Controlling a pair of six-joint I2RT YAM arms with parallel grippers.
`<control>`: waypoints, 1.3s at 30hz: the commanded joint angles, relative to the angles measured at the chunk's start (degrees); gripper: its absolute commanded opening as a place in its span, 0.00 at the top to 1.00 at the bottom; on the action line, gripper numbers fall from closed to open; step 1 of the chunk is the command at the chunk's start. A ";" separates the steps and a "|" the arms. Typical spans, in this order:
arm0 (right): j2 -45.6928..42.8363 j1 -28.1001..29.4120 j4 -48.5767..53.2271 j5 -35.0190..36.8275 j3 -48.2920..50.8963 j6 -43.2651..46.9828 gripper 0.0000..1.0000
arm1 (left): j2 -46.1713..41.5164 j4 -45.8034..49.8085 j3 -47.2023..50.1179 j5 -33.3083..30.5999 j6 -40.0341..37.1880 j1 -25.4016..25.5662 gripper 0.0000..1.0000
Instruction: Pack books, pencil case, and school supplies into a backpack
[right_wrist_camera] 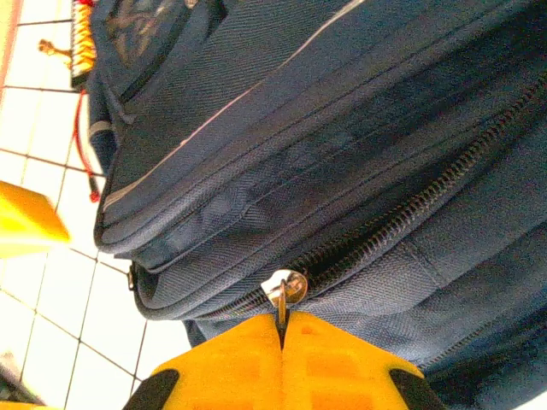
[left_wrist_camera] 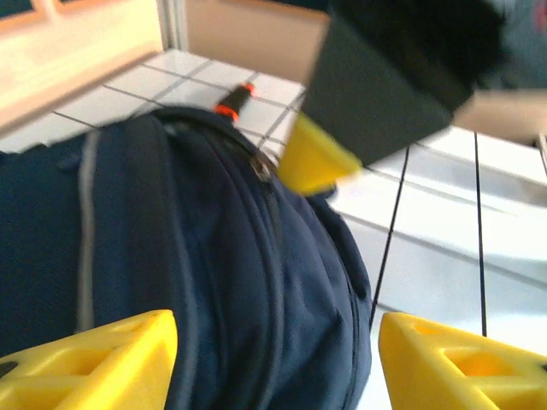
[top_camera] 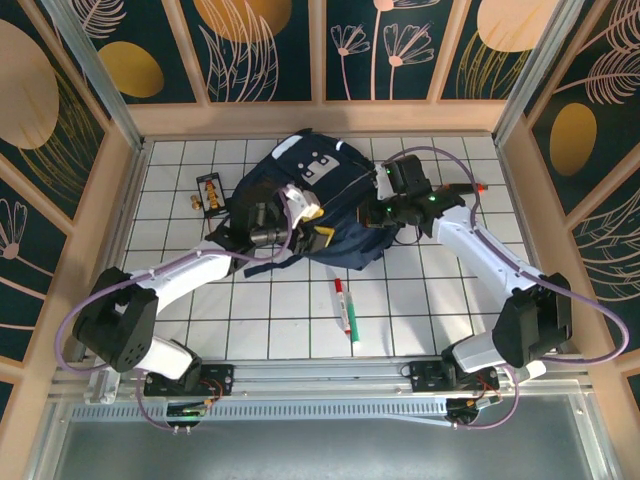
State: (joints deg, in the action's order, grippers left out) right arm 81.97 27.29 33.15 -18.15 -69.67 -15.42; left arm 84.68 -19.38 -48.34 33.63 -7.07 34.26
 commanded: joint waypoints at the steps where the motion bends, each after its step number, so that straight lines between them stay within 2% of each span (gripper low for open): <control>1: -1.59 -0.36 -2.21 -9.24 -0.73 6.14 1.00 | 1.34 -1.70 -1.42 -2.53 -7.17 1.35 0.35; 4: -1.91 -0.45 -2.97 -11.18 -0.39 7.21 1.00 | 3.58 -1.28 -3.72 -3.86 -5.87 2.23 0.38; 6: -2.11 -0.54 -3.34 -12.60 -0.20 7.86 1.00 | 3.83 -1.45 -3.83 -8.11 -6.37 3.21 0.38; 11: -2.05 -1.24 -4.23 -14.93 -0.09 8.38 1.00 | 3.90 2.17 -4.92 -12.59 -12.14 5.01 0.41; 15: -1.90 -1.85 -4.41 -15.98 -0.54 9.02 1.00 | 3.93 2.83 -4.70 -17.06 -13.61 4.96 0.65; 18: -1.57 -2.57 -4.46 -16.79 -1.04 9.27 1.00 | 4.05 4.68 -5.13 -19.27 -15.51 5.03 0.94; 19: -1.42 -2.82 -4.51 -17.00 -1.24 9.31 1.00 | 4.08 5.41 -5.31 -18.77 -16.50 5.02 1.00; 24: -0.21 -3.49 -3.65 -17.24 -2.87 10.61 1.00 | 3.44 9.37 -5.68 -15.81 -22.11 4.97 1.00; 28: 1.61 -3.91 -1.11 -7.40 -4.50 14.61 1.00 | 0.19 8.71 -2.99 -16.75 -27.25 5.00 1.00; 32: 3.65 -7.57 -2.98 3.50 -2.59 14.83 1.00 | -1.59 8.72 -1.85 -18.00 -28.29 4.58 1.00; 35: 5.31 -9.10 -6.13 9.24 -1.40 12.11 1.00 | -2.13 10.67 -1.34 -16.65 -30.57 4.51 1.00; 39: 8.12 -9.74 -12.08 12.63 -0.51 9.64 1.00 | -4.98 8.22 3.08 -14.45 -34.72 4.26 1.00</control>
State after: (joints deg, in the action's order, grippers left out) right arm 88.18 19.81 29.82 -16.67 -70.46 -3.60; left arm 83.46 -12.21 -48.49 17.37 -36.25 39.57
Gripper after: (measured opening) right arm 0.037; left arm 0.048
